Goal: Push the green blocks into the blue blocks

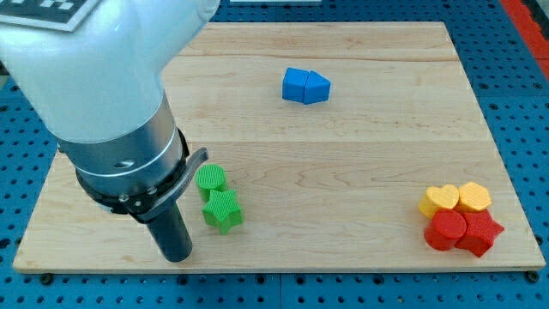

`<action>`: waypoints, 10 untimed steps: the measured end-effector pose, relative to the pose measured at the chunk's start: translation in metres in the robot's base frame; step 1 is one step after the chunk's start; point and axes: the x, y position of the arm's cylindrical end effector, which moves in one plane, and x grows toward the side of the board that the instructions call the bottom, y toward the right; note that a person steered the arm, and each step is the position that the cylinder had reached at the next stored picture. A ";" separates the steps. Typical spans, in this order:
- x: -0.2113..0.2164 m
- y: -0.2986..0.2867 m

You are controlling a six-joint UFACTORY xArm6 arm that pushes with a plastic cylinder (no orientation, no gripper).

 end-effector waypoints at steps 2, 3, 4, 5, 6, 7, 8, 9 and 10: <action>-0.015 0.006; -0.030 0.017; -0.043 0.047; -0.043 0.076; -0.043 0.092; -0.043 0.110; -0.050 0.116; -0.072 0.116; -0.099 0.116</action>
